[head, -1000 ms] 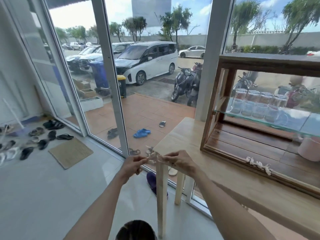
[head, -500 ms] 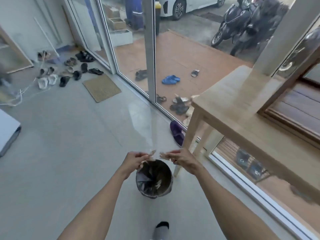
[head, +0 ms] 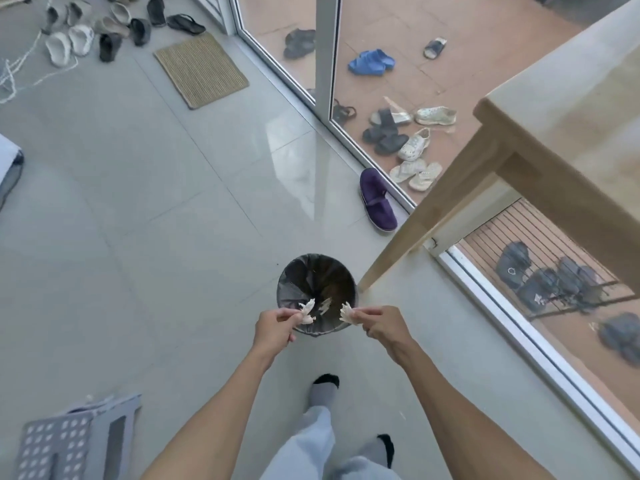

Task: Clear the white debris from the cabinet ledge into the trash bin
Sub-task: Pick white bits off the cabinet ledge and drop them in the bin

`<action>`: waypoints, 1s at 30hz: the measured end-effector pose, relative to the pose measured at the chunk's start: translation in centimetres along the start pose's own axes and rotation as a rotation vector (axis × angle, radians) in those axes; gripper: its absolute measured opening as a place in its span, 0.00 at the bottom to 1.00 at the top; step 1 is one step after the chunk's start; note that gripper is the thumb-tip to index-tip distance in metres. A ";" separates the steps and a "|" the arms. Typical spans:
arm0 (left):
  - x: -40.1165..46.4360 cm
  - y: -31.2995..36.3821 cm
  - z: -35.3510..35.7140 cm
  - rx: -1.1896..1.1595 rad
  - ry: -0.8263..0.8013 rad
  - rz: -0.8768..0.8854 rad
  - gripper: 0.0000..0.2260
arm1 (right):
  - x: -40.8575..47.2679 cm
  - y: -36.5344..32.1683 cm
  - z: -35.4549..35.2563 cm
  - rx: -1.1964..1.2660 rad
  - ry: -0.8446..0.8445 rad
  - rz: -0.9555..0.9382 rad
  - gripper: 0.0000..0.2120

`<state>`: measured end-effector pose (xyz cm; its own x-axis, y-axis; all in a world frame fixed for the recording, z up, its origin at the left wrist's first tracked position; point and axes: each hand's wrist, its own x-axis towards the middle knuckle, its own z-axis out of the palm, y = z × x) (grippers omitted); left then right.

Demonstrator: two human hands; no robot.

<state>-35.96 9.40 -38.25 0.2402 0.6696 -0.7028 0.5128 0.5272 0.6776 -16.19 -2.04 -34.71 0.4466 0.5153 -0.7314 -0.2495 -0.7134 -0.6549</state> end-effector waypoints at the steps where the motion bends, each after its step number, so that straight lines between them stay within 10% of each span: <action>1: 0.5 -0.1 0.2 0.000 0.018 0.002 0.03 | 0.5 0.3 0.2 -0.007 0.008 0.008 0.05; 30: 6.3 2.5 0.1 0.389 -0.246 0.034 0.14 | 6.2 -1.4 1.5 -0.379 0.055 -0.039 0.18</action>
<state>-33.11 14.90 -41.01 0.4270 0.5140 -0.7440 0.7612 0.2398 0.6026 -14.35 2.81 -38.61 0.4973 0.5269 -0.6893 0.0998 -0.8239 -0.5579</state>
